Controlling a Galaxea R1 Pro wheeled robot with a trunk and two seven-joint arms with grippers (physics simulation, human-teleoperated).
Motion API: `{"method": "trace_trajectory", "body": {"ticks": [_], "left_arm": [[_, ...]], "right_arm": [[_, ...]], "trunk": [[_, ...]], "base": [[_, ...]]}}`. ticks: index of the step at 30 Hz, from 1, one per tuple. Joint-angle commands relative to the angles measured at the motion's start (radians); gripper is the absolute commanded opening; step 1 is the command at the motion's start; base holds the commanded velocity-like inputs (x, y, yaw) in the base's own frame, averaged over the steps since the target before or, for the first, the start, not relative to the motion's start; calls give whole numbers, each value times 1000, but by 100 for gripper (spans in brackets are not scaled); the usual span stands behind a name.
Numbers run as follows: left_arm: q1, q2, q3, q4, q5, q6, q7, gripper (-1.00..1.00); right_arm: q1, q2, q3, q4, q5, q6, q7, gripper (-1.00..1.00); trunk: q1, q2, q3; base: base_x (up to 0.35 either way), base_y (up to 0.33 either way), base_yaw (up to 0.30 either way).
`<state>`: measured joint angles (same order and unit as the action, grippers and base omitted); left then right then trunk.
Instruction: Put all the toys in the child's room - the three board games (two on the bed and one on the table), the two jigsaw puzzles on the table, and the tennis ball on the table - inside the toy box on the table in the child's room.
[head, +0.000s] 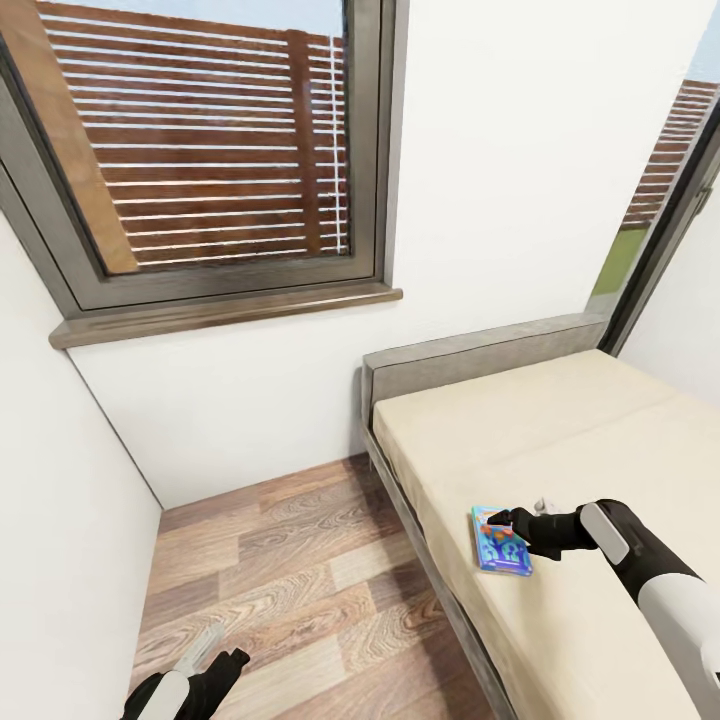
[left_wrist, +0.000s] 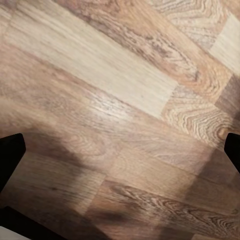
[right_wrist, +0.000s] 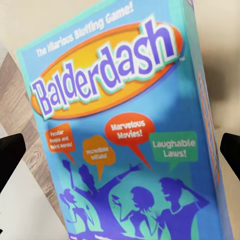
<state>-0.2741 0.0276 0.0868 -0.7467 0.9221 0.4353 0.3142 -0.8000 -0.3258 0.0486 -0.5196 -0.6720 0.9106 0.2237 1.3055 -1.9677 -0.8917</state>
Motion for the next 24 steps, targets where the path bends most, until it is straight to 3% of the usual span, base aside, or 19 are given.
{"method": "trace_trajectory", "body": {"ticks": [1, 24], "left_arm": [[0, 0, 1, -2, 11, 3, 8, 100], [0, 0, 1, -2, 11, 3, 8, 100]], "right_arm": [[1, 10, 6, 3, -12, 2, 8, 100], [1, 10, 6, 3, -12, 2, 8, 100]], "trunk": [[3, 0, -1], [3, 0, -1]], "base": [[0, 0, 2], [0, 0, 27]]}}
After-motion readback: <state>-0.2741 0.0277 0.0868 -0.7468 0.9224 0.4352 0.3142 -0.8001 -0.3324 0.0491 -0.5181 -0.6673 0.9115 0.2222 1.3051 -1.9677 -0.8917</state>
